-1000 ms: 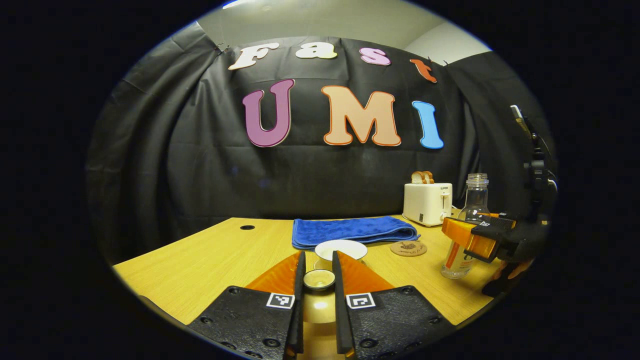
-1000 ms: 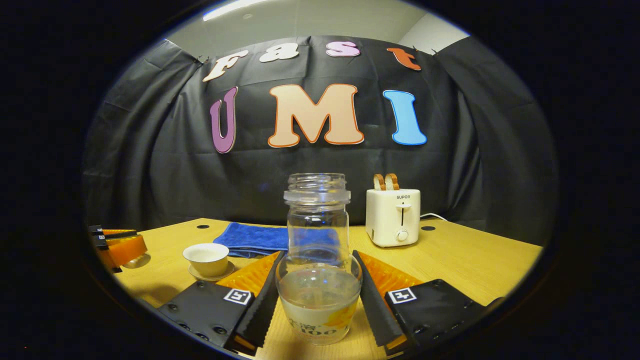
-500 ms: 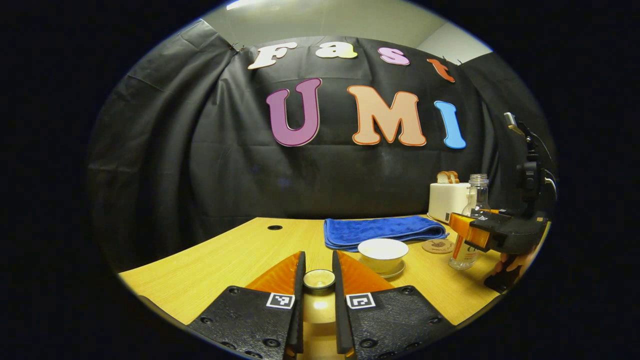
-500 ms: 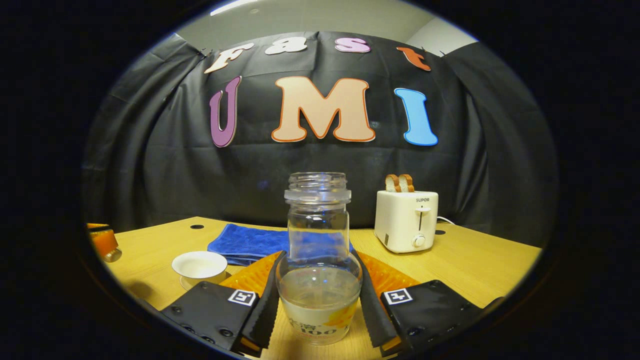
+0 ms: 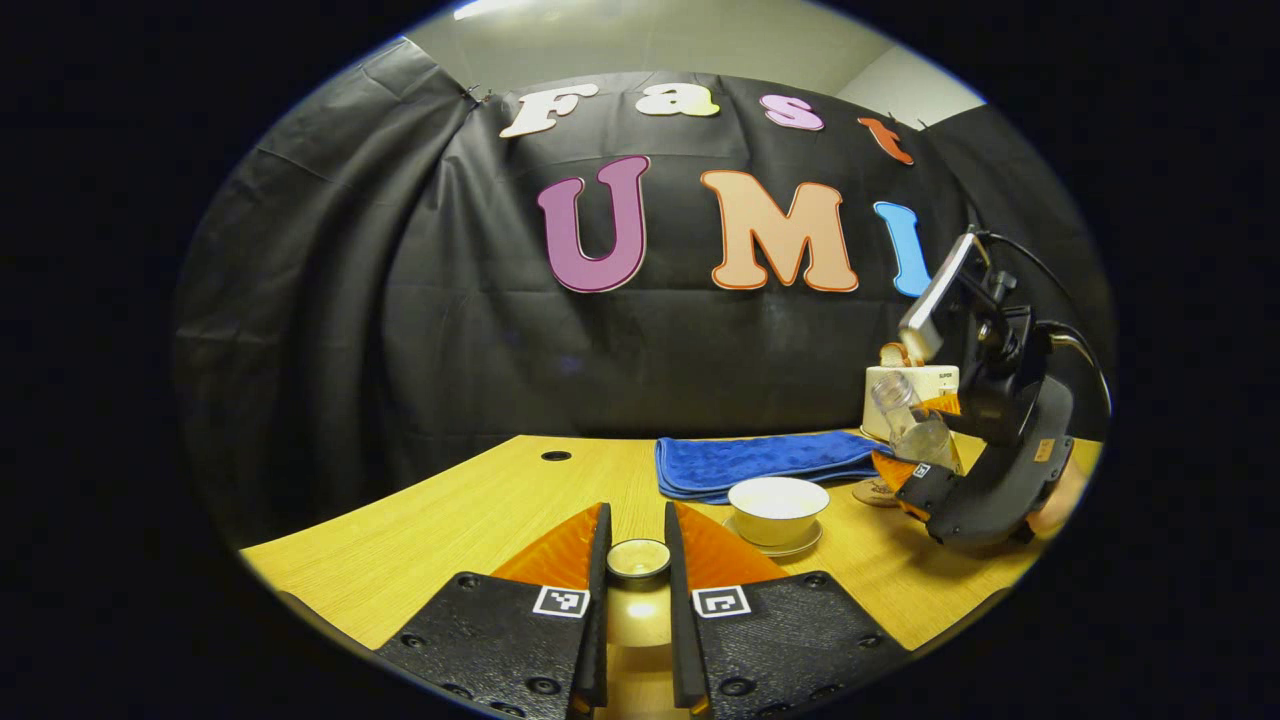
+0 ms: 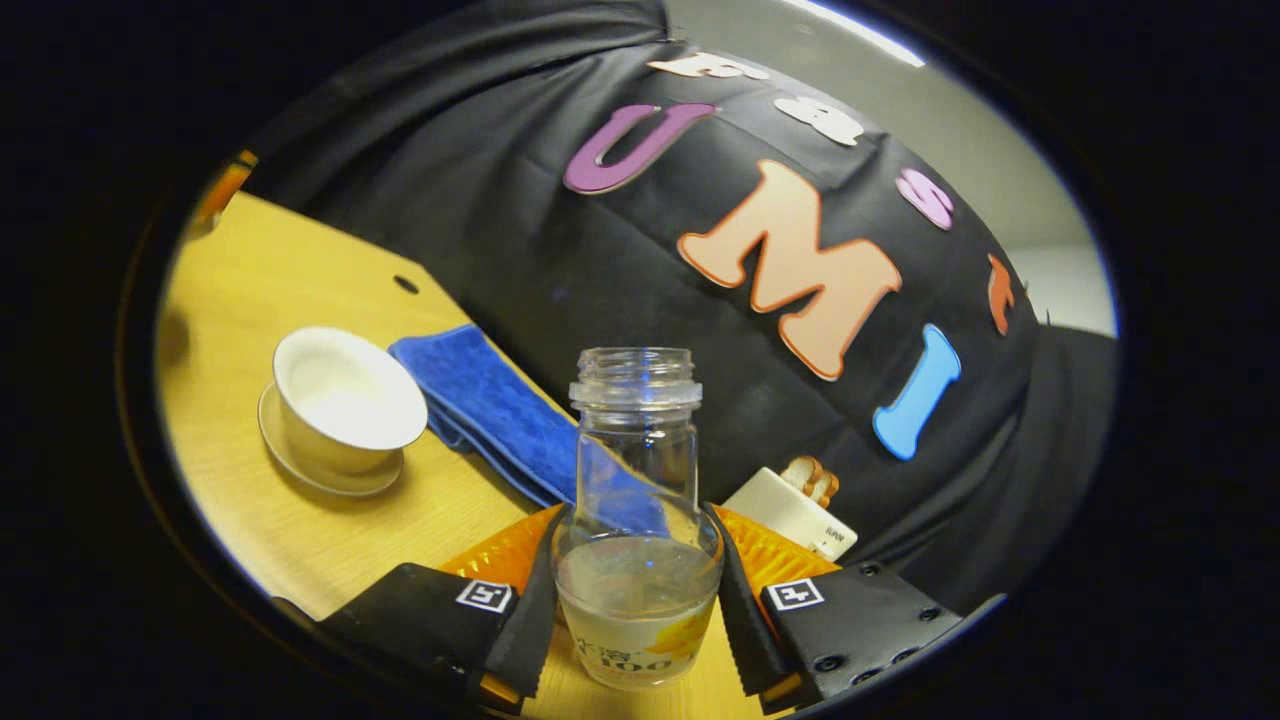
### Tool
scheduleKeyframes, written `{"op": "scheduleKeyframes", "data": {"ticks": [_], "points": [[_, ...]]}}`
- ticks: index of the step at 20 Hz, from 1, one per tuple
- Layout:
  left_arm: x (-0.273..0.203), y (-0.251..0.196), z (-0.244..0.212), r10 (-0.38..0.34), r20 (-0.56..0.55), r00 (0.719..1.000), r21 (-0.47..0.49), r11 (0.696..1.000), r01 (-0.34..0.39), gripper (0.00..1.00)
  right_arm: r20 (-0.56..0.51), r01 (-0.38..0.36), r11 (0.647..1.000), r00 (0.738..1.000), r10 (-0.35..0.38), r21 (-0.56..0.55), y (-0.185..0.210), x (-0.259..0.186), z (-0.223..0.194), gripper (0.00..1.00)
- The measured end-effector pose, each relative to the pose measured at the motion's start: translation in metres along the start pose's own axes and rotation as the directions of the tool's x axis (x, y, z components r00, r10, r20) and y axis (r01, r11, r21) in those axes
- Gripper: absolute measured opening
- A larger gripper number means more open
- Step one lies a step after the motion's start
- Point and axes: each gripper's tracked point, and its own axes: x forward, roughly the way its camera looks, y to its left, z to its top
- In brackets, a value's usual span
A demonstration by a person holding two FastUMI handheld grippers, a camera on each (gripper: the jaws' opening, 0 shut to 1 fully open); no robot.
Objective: Open the teacup lid with one hand, grasp the water bottle and pour water into the teacup with the other hand; after pouring, place the water bottle on the coaster and then close the teacup lid.
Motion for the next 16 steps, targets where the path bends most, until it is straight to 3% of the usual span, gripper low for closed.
{"op": "scheduleKeyframes", "data": {"ticks": [2,5,10,16], "points": [[0.000,0.003,0.000,0.003,0.000,1.000,0.000,1.000,-0.003,0.23,0.016,-0.013,0.989,1.000,0.015,-0.147,0.010,0.001,0.006,0.77],[0.000,0.009,0.000,0.015,0.000,1.000,0.002,1.000,-0.015,0.23,0.050,-0.019,0.959,0.998,0.035,-0.282,0.021,0.001,0.014,0.77],[-0.003,0.021,-0.001,0.031,0.000,1.000,0.003,1.000,-0.031,0.23,0.045,-0.039,0.901,0.997,0.065,-0.433,0.025,0.002,0.020,0.76],[-0.004,0.030,0.000,0.045,-0.001,0.999,0.002,0.999,-0.045,0.23,0.050,-0.050,0.804,0.994,0.098,-0.593,0.035,0.003,0.023,0.76]]}}
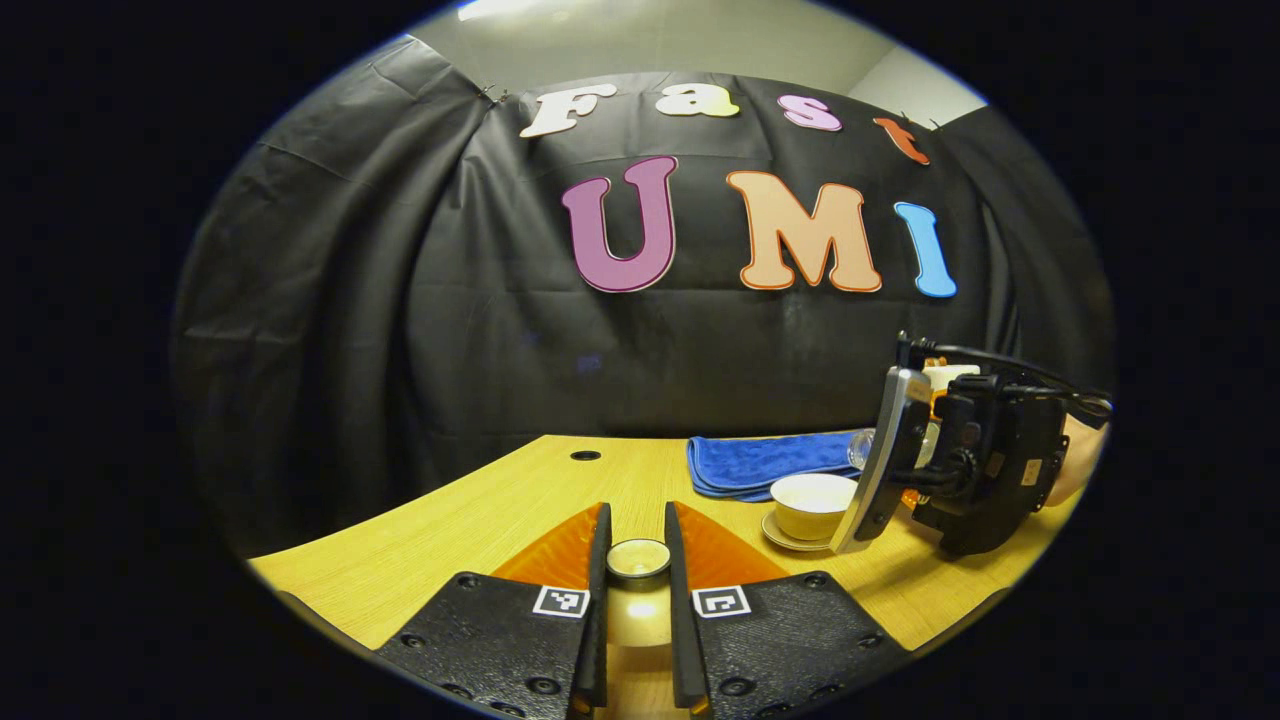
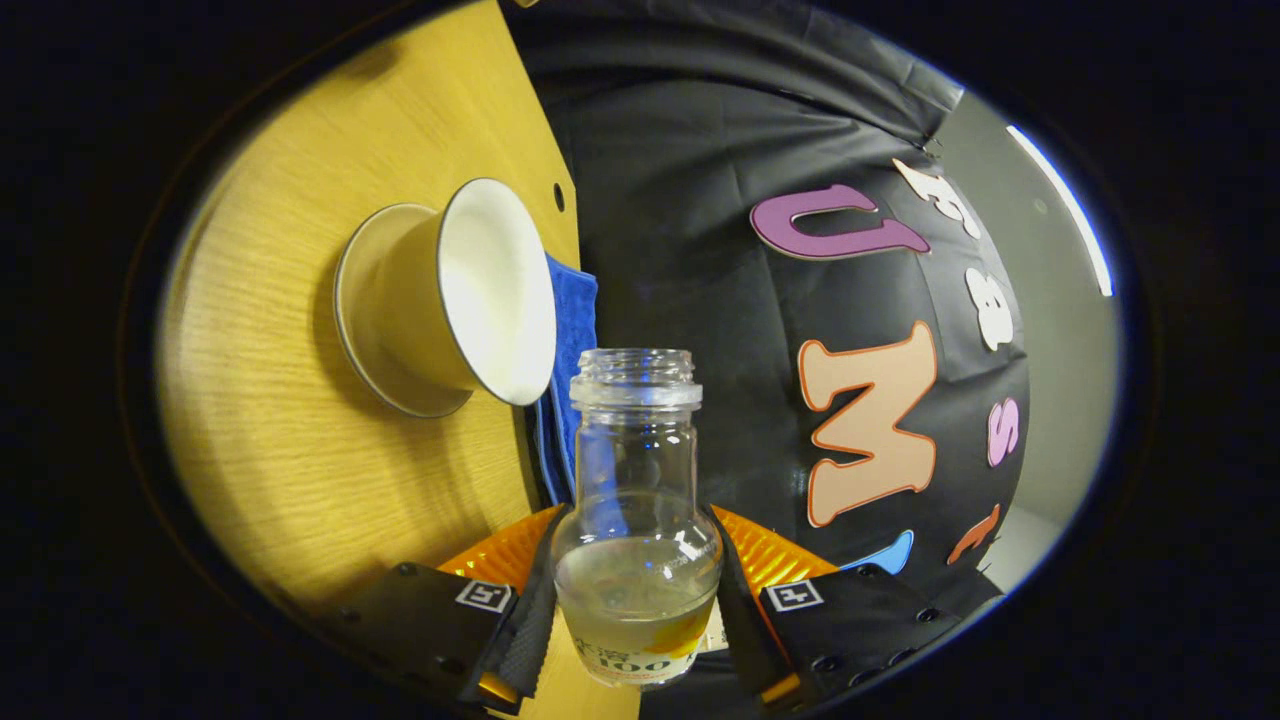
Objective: Open the teacup lid with one hand, grasp the water bottle and pour water into the teacup with the other hand; after pouring, place the water bottle on the coaster and then close the teacup lid.
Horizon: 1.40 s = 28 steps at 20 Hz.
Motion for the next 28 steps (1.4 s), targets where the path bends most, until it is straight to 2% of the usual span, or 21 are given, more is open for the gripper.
{"op": "scheduleKeyframes", "data": {"ticks": [6,14,23,28], "points": [[-0.001,0.000,0.000,-0.004,-0.001,1.000,-0.001,1.000,0.004,0.23,0.032,0.017,0.989,0.999,-0.013,-0.146,-0.004,-0.003,0.011,0.76],[-0.002,0.000,0.000,-0.004,-0.001,1.000,-0.001,1.000,0.004,0.23,0.076,0.015,0.942,0.997,0.011,-0.336,-0.009,0.000,0.025,0.76],[-0.001,-0.001,0.000,-0.006,-0.001,1.000,-0.001,1.000,0.006,0.23,0.086,0.017,0.899,0.996,0.023,-0.437,-0.013,0.001,0.031,0.75],[-0.001,-0.001,0.001,-0.007,-0.001,1.000,-0.002,1.000,0.007,0.23,0.104,0.031,0.863,0.994,0.025,-0.505,-0.014,0.003,0.036,0.77]]}}
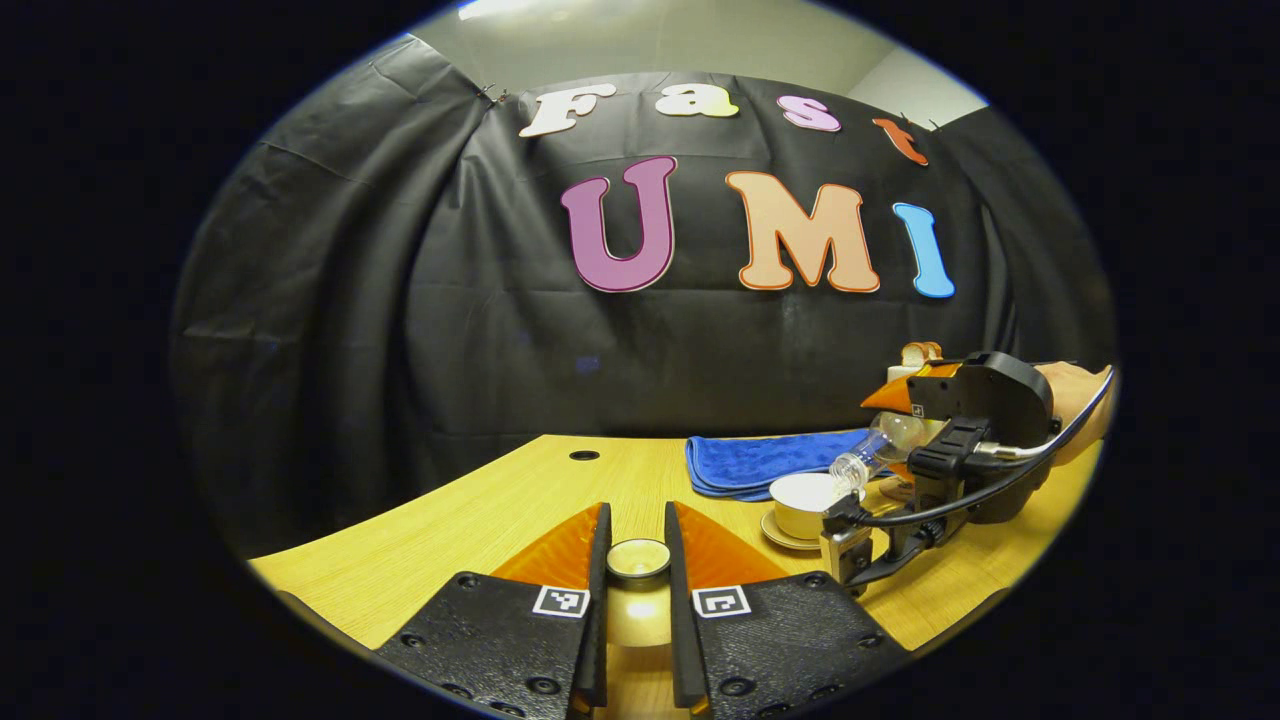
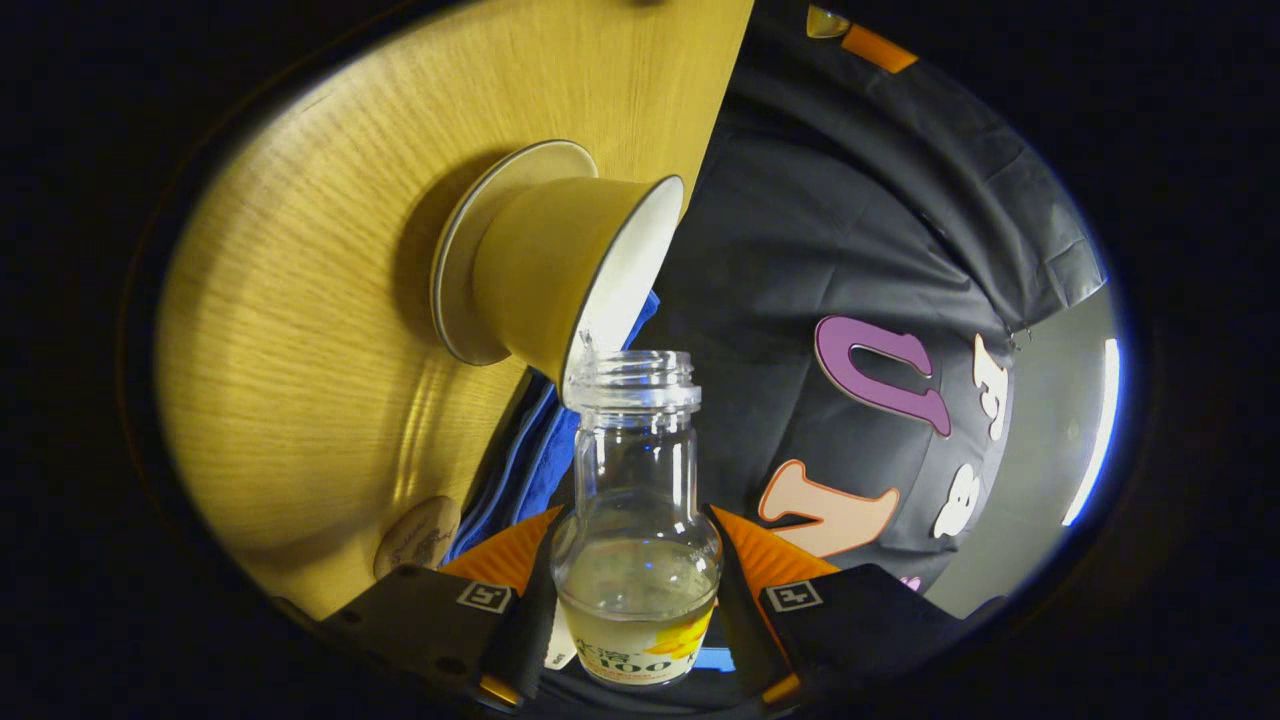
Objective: Open the teacup lid with one hand, grasp the water bottle and pour water into the teacup with the other hand; after pouring, place the water bottle on the coaster and then close the teacup lid.
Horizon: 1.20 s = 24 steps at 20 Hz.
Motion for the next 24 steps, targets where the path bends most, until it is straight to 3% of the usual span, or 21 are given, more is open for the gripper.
{"op": "scheduleKeyframes", "data": {"ticks": [14,24], "points": [[0.000,0.000,0.000,-0.005,0.000,1.000,0.000,1.000,0.005,0.23,0.036,0.027,0.991,0.999,-0.023,-0.132,-0.018,0.002,0.007,0.76],[0.001,-0.001,0.000,-0.008,0.001,1.000,-0.001,1.000,0.008,0.23,0.039,0.035,0.992,0.999,-0.030,-0.118,-0.021,0.002,0.010,0.75]]}}
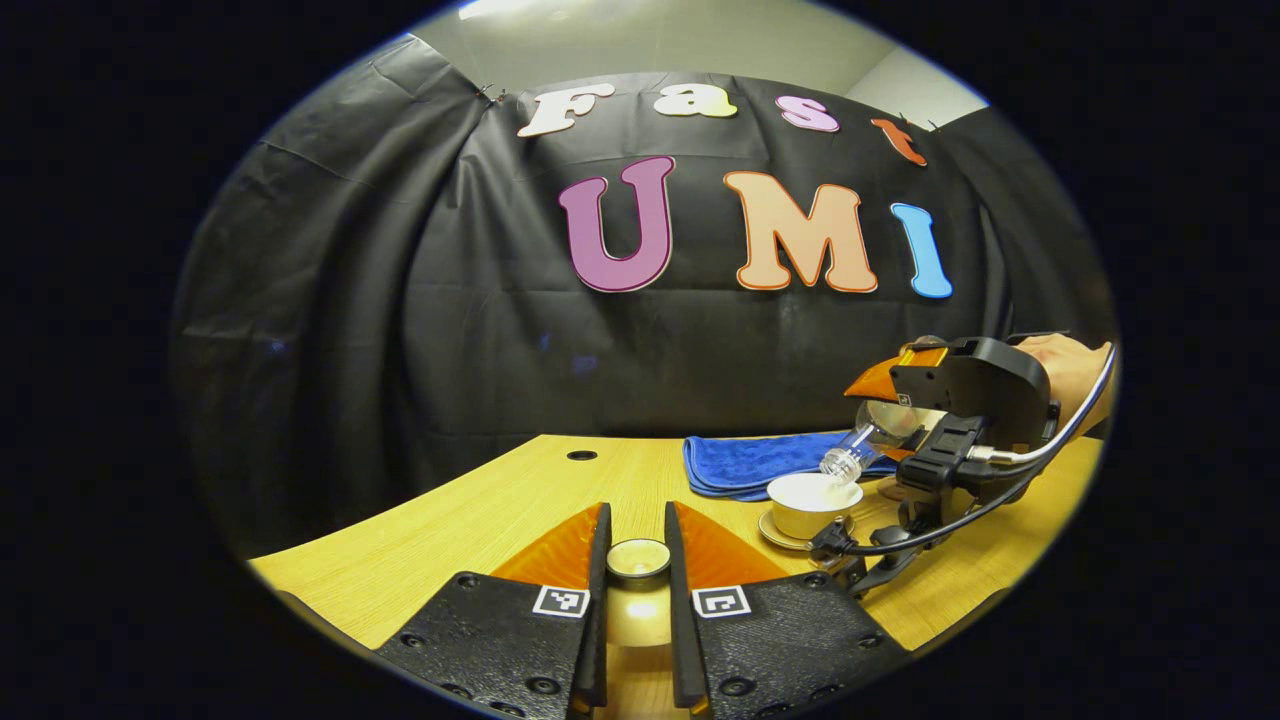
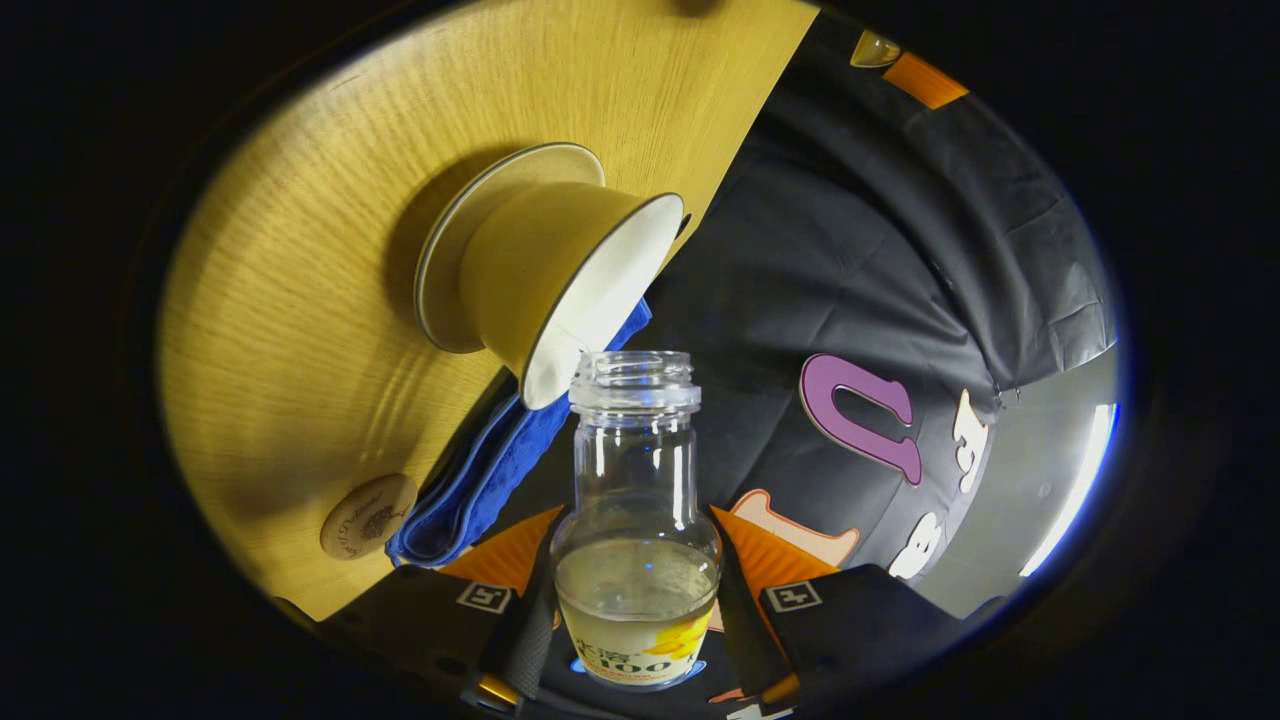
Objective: Open the teacup lid with one hand, grasp the water bottle and pour water into the teacup with the other hand; after pouring, place the water bottle on the coaster and then close the teacup lid.
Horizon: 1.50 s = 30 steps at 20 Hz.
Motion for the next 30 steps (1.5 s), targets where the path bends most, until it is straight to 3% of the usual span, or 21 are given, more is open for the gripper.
{"op": "scheduleKeyframes", "data": {"ticks": [5,8,11,13,17,20,23,25,30], "points": [[-0.001,0.001,0.000,-0.001,0.000,1.000,0.000,1.000,0.001,0.23,0.007,-0.017,0.992,1.000,0.017,0.126,0.008,-0.002,0.006,0.77],[0.000,0.000,0.000,-0.001,0.000,1.000,0.000,1.000,0.001,0.23,0.025,-0.043,0.963,0.999,0.038,0.265,0.019,-0.004,0.011,0.77],[0.000,0.001,0.000,-0.001,0.000,1.000,0.000,1.000,0.001,0.23,0.012,-0.060,0.898,0.998,0.060,0.437,0.022,-0.006,0.007,0.75],[0.001,0.000,0.000,-0.001,0.000,1.000,0.000,1.000,0.001,0.23,0.007,-0.071,0.813,0.997,0.082,0.578,0.021,0.000,-0.004,0.77],[0.000,0.000,0.000,-0.004,0.000,1.000,-0.001,1.000,0.004,0.23,-0.009,-0.052,0.601,0.995,0.097,0.797,0.020,0.002,-0.022,0.77],[0.000,-0.001,-0.001,-0.006,0.000,1.000,-0.001,1.000,0.006,0.23,-0.011,-0.023,0.306,0.994,0.109,0.952,0.017,0.001,-0.048,0.75],[0.000,-0.001,-0.001,-0.007,0.001,1.000,-0.001,1.000,0.007,0.23,-0.031,0.028,0.031,0.994,0.105,0.999,0.023,0.006,-0.066,0.77],[0.000,-0.001,-0.001,-0.007,0.001,1.000,-0.001,1.000,0.007,0.23,-0.051,0.061,-0.095,0.993,0.105,0.994,0.030,0.013,-0.075,0.77],[0.000,-0.002,-0.001,-0.009,0.001,1.000,-0.001,1.000,0.009,0.23,-0.107,0.145,-0.344,0.986,0.127,0.928,0.049,0.024,-0.083,0.77]]}}
